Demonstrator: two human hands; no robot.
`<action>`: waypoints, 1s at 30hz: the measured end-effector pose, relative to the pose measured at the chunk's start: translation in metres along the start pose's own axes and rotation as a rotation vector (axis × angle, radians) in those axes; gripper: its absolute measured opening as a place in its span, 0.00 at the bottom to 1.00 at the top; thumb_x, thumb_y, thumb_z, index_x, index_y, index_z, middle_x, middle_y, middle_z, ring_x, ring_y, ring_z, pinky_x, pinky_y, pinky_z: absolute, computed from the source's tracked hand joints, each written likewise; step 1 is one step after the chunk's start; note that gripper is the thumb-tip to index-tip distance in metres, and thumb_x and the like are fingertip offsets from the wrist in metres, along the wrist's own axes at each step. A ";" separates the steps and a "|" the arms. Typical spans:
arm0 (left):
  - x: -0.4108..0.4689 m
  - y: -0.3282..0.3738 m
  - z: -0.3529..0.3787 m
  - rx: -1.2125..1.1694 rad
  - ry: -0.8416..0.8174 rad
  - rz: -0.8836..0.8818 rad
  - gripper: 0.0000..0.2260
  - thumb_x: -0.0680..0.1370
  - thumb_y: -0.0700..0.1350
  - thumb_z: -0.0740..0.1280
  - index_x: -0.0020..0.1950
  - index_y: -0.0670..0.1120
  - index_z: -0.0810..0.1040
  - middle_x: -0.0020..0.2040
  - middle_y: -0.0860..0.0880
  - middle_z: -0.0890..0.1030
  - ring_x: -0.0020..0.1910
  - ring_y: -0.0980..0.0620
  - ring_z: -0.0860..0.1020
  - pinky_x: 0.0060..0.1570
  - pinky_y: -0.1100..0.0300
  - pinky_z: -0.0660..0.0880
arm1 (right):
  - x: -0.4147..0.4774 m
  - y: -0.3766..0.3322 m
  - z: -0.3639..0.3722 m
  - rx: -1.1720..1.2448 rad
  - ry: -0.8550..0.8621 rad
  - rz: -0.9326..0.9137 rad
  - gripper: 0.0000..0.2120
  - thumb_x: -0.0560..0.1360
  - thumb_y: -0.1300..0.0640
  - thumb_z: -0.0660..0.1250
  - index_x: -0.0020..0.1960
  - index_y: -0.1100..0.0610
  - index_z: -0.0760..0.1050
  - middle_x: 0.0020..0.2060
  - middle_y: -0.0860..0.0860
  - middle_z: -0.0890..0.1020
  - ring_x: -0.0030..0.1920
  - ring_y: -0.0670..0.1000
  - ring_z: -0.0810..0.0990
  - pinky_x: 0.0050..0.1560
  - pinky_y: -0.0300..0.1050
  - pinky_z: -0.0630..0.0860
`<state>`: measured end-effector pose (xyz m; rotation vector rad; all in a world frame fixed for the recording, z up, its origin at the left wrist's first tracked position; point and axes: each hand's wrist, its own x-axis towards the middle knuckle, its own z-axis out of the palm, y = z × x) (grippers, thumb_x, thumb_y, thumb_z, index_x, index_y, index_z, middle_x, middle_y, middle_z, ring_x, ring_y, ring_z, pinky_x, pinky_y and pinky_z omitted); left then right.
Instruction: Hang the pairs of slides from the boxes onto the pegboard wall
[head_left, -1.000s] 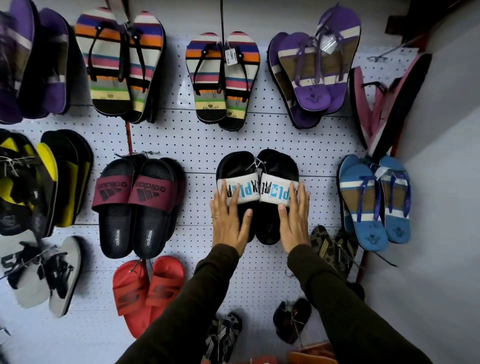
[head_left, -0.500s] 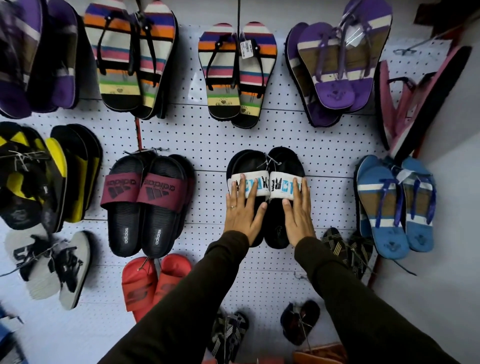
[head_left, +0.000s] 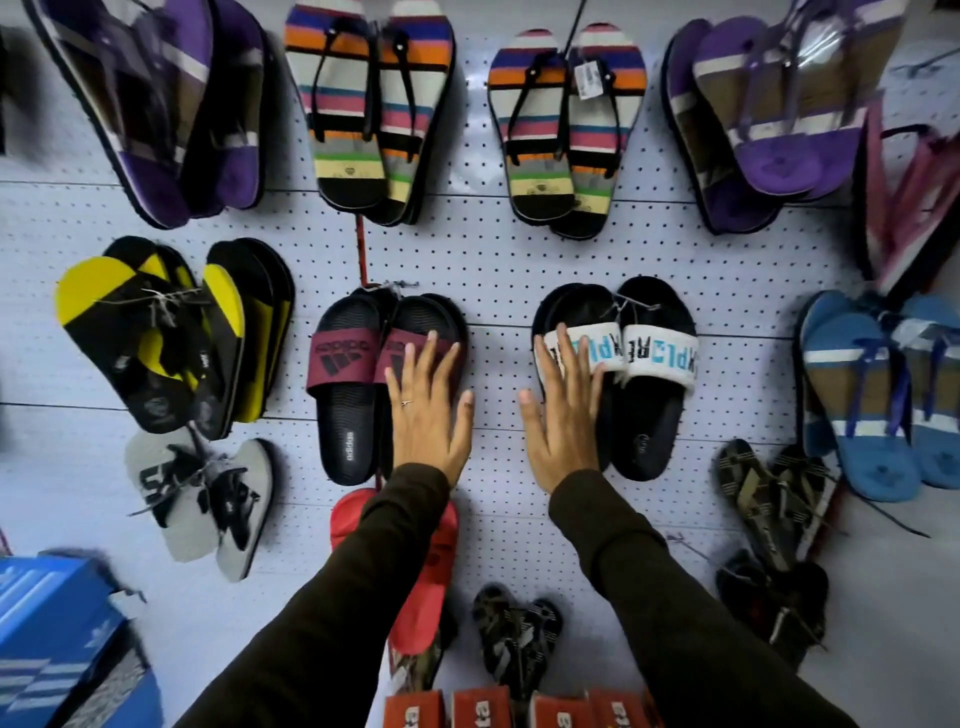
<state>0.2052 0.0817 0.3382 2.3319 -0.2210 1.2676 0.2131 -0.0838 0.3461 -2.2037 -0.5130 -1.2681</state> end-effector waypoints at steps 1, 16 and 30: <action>0.001 -0.014 -0.010 0.015 0.009 -0.012 0.25 0.81 0.52 0.54 0.78 0.51 0.60 0.81 0.50 0.54 0.81 0.45 0.48 0.78 0.45 0.40 | 0.001 -0.016 0.011 0.017 -0.020 -0.018 0.28 0.81 0.43 0.46 0.79 0.50 0.54 0.80 0.49 0.50 0.80 0.54 0.42 0.78 0.60 0.40; 0.006 -0.144 -0.040 0.075 -0.239 -0.130 0.33 0.79 0.61 0.52 0.81 0.49 0.50 0.82 0.45 0.47 0.81 0.42 0.49 0.79 0.46 0.50 | -0.001 -0.082 0.123 -0.117 -0.303 0.055 0.30 0.81 0.44 0.49 0.80 0.52 0.50 0.80 0.48 0.46 0.80 0.54 0.40 0.79 0.56 0.50; 0.005 -0.109 -0.060 0.173 -0.192 -0.174 0.33 0.79 0.62 0.51 0.81 0.50 0.50 0.82 0.46 0.47 0.81 0.43 0.47 0.79 0.44 0.48 | 0.029 -0.085 -0.006 0.230 -0.155 0.032 0.26 0.80 0.41 0.52 0.77 0.45 0.56 0.79 0.42 0.48 0.79 0.47 0.48 0.77 0.58 0.55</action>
